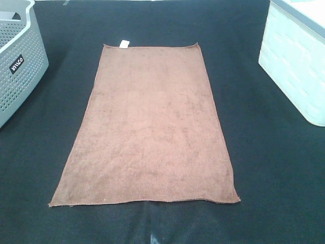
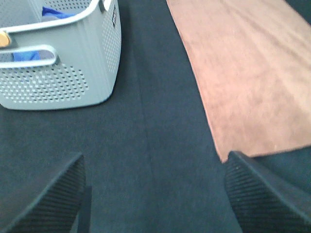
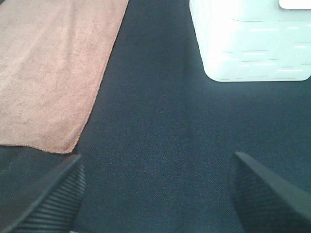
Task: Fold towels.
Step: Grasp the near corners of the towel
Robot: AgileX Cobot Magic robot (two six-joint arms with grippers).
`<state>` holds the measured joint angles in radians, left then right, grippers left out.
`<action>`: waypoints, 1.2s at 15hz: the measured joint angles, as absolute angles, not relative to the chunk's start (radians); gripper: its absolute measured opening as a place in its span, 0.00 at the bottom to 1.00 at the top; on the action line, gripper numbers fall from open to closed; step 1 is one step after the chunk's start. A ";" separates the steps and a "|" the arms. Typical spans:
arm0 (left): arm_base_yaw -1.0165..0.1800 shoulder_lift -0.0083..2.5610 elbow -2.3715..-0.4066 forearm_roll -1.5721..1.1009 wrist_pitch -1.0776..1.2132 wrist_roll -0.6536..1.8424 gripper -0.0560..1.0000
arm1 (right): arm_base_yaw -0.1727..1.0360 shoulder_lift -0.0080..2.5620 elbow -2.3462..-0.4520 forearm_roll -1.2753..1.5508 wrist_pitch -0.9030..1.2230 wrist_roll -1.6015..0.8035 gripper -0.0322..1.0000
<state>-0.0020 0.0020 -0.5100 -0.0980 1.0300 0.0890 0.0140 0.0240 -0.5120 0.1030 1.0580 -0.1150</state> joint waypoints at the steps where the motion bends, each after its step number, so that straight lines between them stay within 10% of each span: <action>1: -0.002 0.023 -0.517 -0.098 0.959 0.056 0.77 | 0.014 0.065 -0.519 0.103 1.027 -0.096 0.77; 10: -0.002 0.655 -0.421 -0.482 0.499 -0.093 0.77 | 0.014 0.834 -0.525 0.230 0.829 -0.046 0.77; 18: -0.002 1.404 -0.421 -1.125 0.494 0.678 0.77 | 0.014 1.419 -0.525 0.794 0.693 -0.571 0.77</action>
<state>-0.0020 1.4040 -0.4210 -1.1250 0.4940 0.6780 0.0140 1.4190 -0.5250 0.7940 0.6930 -0.5710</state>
